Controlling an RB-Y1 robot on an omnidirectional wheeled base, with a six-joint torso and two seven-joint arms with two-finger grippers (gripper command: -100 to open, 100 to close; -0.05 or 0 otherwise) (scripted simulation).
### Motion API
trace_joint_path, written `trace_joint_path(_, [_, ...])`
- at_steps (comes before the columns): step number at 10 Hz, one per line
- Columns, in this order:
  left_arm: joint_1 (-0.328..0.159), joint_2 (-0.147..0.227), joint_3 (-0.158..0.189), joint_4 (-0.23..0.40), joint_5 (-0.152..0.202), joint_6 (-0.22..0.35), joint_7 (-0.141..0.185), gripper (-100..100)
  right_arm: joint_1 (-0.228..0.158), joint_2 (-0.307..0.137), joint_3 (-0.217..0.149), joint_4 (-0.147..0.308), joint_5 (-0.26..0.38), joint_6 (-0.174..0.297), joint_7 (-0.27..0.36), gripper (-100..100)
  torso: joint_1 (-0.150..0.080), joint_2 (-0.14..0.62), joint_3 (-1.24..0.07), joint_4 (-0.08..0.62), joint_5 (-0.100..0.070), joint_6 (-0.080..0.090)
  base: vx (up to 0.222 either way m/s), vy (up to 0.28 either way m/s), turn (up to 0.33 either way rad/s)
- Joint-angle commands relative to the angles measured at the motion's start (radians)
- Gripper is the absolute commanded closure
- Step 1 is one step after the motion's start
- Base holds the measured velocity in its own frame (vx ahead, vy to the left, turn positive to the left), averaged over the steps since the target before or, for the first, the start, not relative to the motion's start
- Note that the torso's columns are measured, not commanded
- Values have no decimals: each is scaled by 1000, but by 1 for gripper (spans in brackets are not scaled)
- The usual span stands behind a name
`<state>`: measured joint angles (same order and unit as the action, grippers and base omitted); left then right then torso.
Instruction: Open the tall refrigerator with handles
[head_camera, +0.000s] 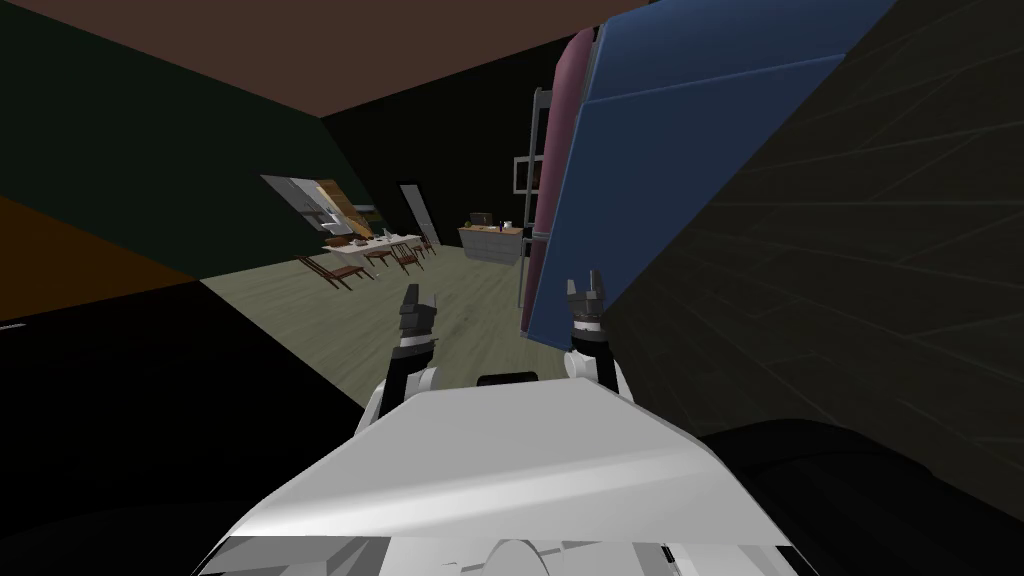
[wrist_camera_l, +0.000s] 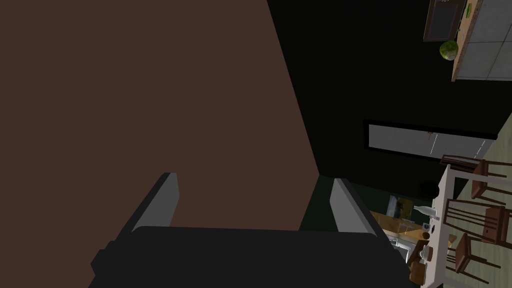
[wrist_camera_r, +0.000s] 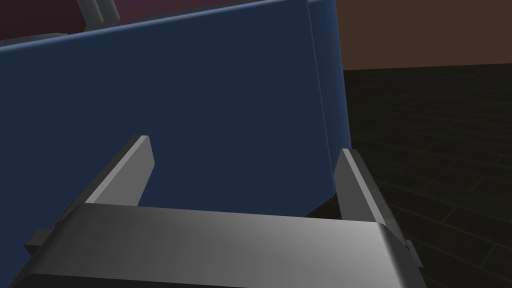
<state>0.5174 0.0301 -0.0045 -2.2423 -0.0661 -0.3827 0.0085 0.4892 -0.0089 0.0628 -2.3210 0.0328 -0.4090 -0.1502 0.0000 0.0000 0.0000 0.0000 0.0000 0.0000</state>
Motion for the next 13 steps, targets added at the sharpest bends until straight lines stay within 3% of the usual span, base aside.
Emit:
trace_joint_path(1, [0,0,0,0,0,0,0,0,0,0,0,0,0,0,0,0,0,40,-82,41,0,0,0,0,0])
trace_joint_path(9, [0,0,0,0,0,0,0,0,0,0,0,0,0,0,0,0,0,618,-1234,617,0,0,0,0,0])
trace_joint_path(10, [0,0,0,0,0,0,0,0,9,-31,-16,-4,18,1,-7,-100,0,691,-1382,691,0,0,23,9,-8])
trace_joint_path(13, [0,0,0,0,0,0,0,0,45,-102,-80,-18,88,5,-36,-100,1,735,-1476,736,0,0,49,34,-16])
